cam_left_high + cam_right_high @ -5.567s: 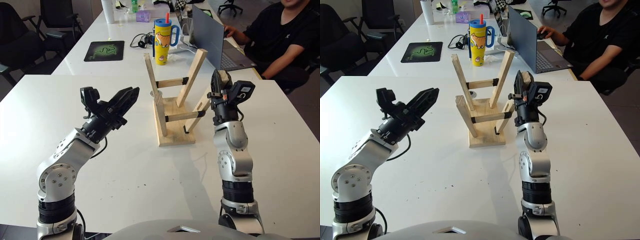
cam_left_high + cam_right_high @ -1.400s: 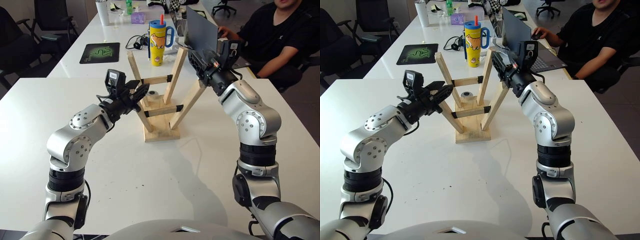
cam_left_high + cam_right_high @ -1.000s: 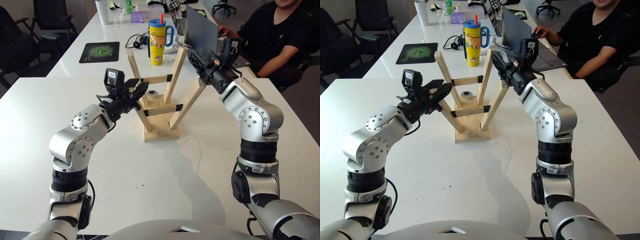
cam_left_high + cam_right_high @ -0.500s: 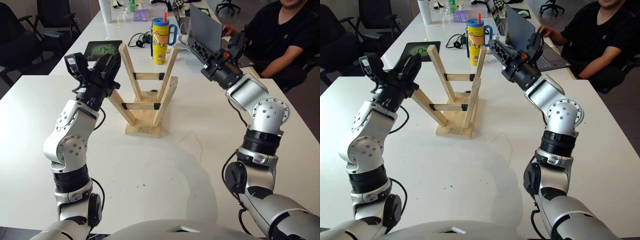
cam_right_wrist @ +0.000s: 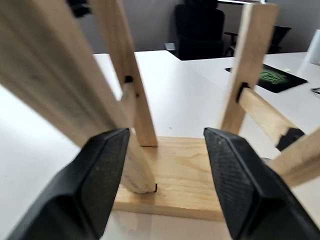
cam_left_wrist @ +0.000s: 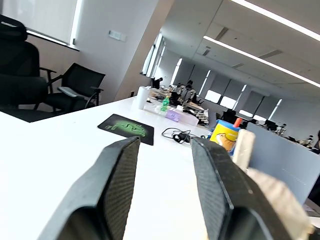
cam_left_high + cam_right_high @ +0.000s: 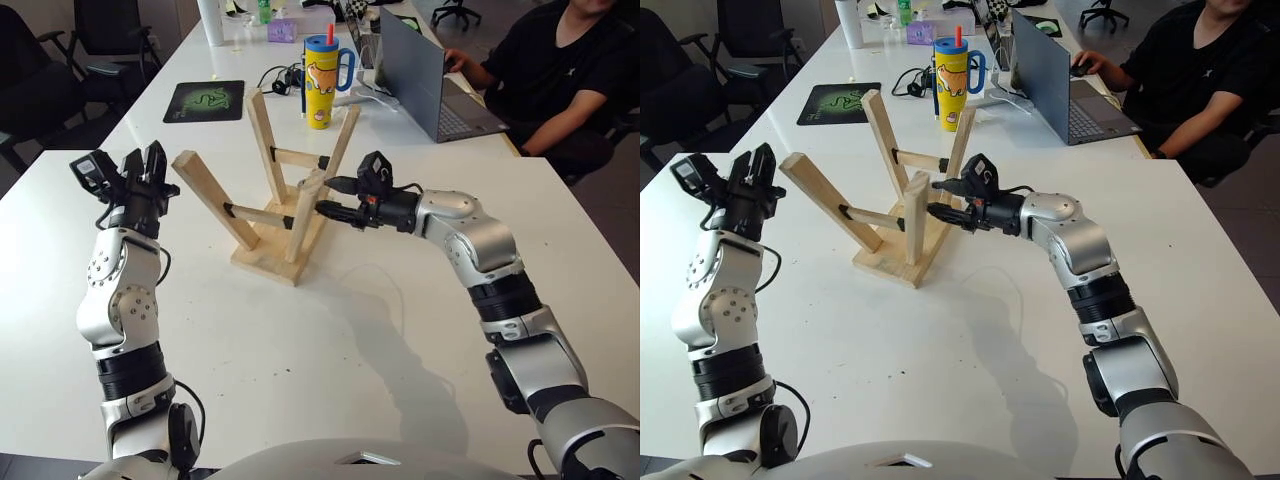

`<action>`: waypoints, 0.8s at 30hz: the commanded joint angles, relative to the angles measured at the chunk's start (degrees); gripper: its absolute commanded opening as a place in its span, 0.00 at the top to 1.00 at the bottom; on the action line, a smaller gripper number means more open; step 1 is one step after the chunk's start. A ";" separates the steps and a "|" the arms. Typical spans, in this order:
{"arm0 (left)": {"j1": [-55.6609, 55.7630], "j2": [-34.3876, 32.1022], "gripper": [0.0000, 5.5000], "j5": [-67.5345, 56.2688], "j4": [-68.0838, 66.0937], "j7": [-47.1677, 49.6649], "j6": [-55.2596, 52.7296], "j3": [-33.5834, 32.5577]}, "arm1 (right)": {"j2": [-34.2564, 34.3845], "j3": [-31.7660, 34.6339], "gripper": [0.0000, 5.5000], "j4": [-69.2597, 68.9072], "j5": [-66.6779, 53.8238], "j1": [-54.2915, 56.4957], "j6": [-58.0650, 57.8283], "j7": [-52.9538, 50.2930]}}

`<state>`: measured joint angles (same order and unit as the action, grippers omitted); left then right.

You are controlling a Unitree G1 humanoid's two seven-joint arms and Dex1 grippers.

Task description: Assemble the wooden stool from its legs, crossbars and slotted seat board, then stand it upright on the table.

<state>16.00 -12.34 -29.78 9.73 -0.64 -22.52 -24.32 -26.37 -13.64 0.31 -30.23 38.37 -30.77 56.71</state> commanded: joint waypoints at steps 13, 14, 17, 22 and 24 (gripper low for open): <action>-1.94 -1.97 0.66 4.44 -2.28 -1.98 0.69 3.38 | 7.19 8.58 0.49 41.42 20.88 28.82 17.24 -38.29; -1.77 -1.89 0.66 4.56 -2.29 -2.04 0.72 3.59 | 7.70 6.93 0.49 47.21 23.69 29.54 20.64 -38.46; -0.97 -1.62 0.66 4.56 -2.85 -2.01 0.90 4.05 | 9.35 3.45 0.49 58.00 29.26 30.08 31.14 -36.74; -0.09 -1.27 0.66 4.50 -3.86 -1.88 1.00 4.98 | 10.97 -0.23 0.49 68.96 36.35 28.13 44.01 -36.16; -0.22 -1.14 0.66 4.44 -3.80 -1.97 0.88 5.15 | 11.04 1.25 0.49 72.04 36.75 28.63 47.59 -35.92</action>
<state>15.21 -13.73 -25.71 6.39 -2.43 -21.13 -19.66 -15.15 -13.89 69.52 5.88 64.93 12.98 20.69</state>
